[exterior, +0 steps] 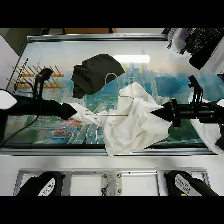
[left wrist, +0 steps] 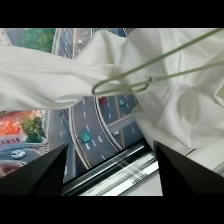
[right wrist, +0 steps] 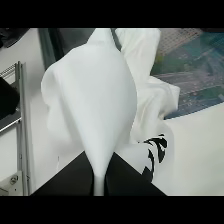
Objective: Fold the clothes and pants, and hang the long-sleeved shirts on hangers.
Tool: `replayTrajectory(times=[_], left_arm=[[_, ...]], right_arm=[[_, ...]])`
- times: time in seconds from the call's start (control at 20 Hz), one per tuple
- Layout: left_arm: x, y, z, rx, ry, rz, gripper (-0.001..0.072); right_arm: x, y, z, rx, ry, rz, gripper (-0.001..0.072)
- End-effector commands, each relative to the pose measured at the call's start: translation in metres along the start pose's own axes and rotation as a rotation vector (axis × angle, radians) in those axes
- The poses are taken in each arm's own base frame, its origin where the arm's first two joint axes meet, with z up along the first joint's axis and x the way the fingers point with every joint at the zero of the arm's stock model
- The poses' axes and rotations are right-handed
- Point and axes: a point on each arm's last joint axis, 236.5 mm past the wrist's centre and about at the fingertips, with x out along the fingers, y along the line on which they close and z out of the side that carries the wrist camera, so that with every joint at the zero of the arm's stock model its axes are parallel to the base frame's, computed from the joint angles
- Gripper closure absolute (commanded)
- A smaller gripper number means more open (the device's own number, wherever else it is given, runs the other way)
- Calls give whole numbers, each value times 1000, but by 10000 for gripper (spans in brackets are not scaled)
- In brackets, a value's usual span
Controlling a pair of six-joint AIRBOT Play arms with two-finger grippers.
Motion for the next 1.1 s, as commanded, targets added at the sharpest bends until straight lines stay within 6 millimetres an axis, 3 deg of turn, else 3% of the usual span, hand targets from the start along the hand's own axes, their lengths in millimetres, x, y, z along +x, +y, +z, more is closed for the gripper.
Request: replayTrajectory(times=[0.0,0.2,0.4,0.55,0.75,1.05], left_arm=[[19,-22,-19,-125,-44,5,146],[48,-69,-11,-258,-156,-71,160],[84,-112,-9,-287,-148,-144,160],[113,-125,-21,-338,-70,-144,160],[129,-139,-13,-314,-31,-147,160],[155,-135,-24,-325,66,-113,160]], right_arm=[[-1,-6,6,1,-15,-43,697],[-1,-11,7,23,-20,-65,696],[-1,-11,7,23,-20,-65,696],[-1,-11,7,23,-19,-65,696],[-1,-11,7,23,-20,-64,695],[-1,-11,7,23,-19,-64,695]])
